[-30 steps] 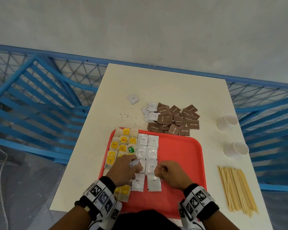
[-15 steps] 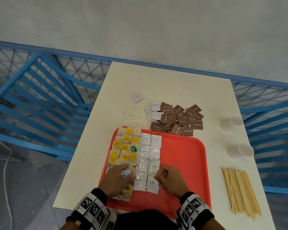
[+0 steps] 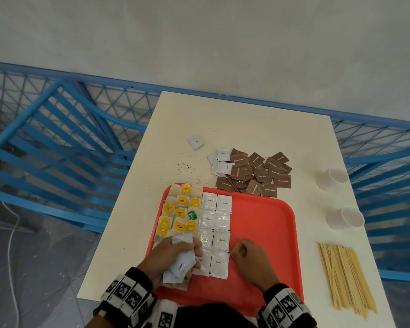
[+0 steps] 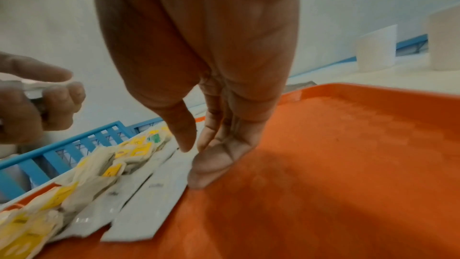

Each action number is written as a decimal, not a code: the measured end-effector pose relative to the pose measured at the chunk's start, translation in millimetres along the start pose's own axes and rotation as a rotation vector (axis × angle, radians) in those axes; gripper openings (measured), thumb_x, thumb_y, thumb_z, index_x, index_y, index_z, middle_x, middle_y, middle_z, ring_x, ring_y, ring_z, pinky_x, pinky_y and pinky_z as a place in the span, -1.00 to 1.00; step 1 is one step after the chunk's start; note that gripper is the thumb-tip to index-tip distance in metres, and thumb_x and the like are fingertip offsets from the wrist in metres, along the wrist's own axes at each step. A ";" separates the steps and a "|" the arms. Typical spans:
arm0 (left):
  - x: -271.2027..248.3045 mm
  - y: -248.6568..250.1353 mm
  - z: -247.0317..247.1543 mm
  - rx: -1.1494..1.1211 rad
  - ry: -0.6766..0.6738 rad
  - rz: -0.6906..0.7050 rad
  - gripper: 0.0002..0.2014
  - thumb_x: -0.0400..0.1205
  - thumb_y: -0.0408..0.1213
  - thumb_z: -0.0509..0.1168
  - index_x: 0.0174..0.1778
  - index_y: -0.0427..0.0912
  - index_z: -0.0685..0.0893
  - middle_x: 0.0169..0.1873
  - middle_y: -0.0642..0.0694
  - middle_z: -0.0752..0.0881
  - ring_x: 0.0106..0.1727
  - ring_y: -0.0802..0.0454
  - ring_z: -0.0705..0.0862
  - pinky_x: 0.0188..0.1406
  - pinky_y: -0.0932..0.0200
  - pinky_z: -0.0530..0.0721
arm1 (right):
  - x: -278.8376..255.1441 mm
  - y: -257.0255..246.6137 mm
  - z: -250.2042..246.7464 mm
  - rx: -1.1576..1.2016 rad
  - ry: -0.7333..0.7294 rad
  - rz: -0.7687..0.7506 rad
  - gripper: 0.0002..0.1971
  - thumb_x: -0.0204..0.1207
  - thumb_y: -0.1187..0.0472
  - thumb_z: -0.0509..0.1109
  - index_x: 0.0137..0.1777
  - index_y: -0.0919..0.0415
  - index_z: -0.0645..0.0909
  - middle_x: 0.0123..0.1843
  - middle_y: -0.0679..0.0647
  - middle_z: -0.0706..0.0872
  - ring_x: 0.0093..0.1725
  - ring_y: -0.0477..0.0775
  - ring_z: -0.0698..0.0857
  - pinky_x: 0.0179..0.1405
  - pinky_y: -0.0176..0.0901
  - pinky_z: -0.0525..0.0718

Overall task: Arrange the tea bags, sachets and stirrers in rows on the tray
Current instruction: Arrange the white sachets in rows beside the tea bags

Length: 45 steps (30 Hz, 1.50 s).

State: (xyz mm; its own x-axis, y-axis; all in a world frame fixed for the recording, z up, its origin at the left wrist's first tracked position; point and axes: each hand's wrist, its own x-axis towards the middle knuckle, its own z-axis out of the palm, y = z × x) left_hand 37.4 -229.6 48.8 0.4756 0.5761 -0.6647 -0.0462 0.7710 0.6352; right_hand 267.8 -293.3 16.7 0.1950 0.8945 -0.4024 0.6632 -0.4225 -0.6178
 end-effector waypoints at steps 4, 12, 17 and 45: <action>-4.7 8.0 4.9 0.179 -0.213 -0.001 -0.41 0.44 -0.28 0.56 0.35 -0.35 0.54 0.01 -0.43 0.78 -0.13 -0.28 0.76 -0.08 -0.05 0.71 | -3.5 -50.9 -30.2 0.225 -0.005 -0.189 -0.86 0.52 0.14 0.52 -0.26 0.06 0.68 -0.44 -0.24 0.65 -0.41 -0.25 0.55 -0.39 -0.47 0.46; -16.2 17.9 20.9 0.351 -0.242 0.137 -0.73 0.70 -0.32 0.32 0.27 -0.37 0.60 0.01 -0.36 0.82 -0.21 -0.09 0.81 -0.22 0.10 0.78 | 2.7 -81.4 -41.8 0.341 -0.148 -0.243 -0.89 0.49 0.20 0.57 -0.19 0.24 0.78 -0.37 -0.09 0.71 -0.45 -0.26 0.55 -0.36 -0.40 0.51; -19.5 14.8 12.1 0.349 -0.113 0.207 -0.68 0.67 -0.13 0.40 0.21 -0.29 0.70 -0.09 -0.34 0.84 -0.08 -0.39 0.80 0.02 -0.20 0.78 | 0.8 -73.6 -45.6 0.450 -0.169 -0.172 -0.90 0.52 0.18 0.54 -0.15 0.20 0.75 -0.37 -0.07 0.73 -0.39 -0.20 0.61 -0.30 -0.30 0.60; -34.2 -17.9 -43.0 0.358 0.272 0.117 -0.75 0.67 -0.35 0.37 -0.21 -0.51 0.66 -0.26 -0.29 0.79 -0.43 -0.09 0.73 -0.60 0.24 0.60 | 14.4 -50.0 45.7 -0.167 -0.508 -0.162 -0.81 0.42 0.47 0.39 -0.16 0.23 0.79 -0.14 0.12 0.87 -0.08 -0.03 0.84 0.03 -0.11 0.79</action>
State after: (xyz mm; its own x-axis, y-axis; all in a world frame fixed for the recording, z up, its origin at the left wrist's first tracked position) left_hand -15.8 -251.5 43.2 0.2354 0.7409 -0.6290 0.2428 0.5818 0.7762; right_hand 204.4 -266.0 10.9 -0.2640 0.7458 -0.6117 0.7695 -0.2195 -0.5998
